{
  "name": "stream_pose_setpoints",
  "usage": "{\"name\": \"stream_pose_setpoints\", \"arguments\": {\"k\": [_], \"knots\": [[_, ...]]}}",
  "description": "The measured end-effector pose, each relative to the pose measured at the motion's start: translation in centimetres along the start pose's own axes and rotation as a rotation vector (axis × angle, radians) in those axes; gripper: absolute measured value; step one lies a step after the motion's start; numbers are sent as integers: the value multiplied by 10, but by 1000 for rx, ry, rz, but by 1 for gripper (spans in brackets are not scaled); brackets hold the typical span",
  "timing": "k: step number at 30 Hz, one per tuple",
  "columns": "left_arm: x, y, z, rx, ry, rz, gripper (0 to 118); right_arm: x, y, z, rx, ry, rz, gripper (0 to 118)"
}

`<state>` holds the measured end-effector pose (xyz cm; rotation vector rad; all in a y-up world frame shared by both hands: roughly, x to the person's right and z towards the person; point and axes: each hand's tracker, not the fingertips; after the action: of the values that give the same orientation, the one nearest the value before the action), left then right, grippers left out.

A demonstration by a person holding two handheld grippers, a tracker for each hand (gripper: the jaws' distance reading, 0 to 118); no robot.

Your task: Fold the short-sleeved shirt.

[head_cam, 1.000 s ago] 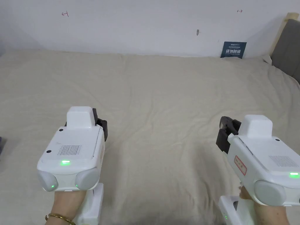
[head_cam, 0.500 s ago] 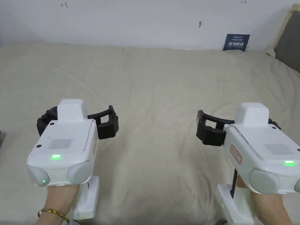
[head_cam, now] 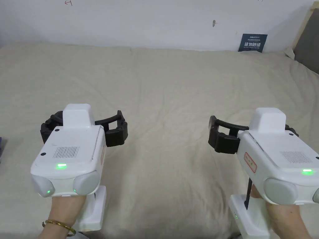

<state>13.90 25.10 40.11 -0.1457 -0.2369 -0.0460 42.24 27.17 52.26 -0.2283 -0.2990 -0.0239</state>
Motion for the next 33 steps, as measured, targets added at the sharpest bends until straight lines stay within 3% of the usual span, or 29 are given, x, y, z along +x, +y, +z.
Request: {"name": "stream_pose_setpoints", "arguments": {"k": [33], "knots": [[6,-1,2,0,-3,-13,118,1,-2,3,3,0,1,118]]}}
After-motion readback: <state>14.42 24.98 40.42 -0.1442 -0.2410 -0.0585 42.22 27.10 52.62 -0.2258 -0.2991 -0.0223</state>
